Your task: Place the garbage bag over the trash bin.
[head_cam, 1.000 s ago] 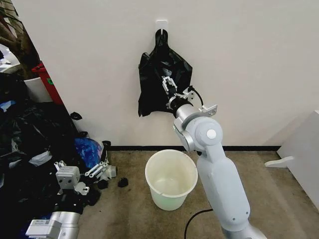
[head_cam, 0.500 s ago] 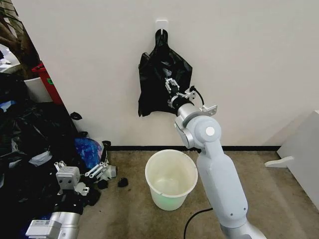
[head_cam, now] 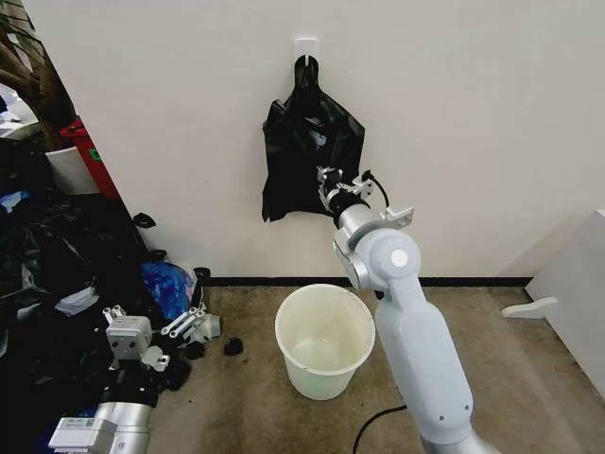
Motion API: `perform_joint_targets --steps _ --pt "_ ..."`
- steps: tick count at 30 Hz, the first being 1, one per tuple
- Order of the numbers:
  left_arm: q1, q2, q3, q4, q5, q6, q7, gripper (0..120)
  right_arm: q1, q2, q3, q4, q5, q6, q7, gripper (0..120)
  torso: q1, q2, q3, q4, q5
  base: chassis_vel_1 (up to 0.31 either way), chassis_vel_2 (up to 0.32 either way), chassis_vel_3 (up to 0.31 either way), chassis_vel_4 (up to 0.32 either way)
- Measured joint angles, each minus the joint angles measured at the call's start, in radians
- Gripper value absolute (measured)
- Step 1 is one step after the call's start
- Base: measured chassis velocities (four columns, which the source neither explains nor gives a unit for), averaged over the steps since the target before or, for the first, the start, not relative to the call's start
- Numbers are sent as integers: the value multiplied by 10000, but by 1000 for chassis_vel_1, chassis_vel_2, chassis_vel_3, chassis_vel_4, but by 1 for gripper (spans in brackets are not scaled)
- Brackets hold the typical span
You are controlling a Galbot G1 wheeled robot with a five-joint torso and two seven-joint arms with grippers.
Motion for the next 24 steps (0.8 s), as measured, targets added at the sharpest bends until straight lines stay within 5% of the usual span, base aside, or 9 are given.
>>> perform_joint_targets --steps 24 --pt "-13 21 47 0 46 -42 46 100 -1993 -154 -671 721 -1105 -193 -586 0 0 0 0 0 -1 0 0 0 0"
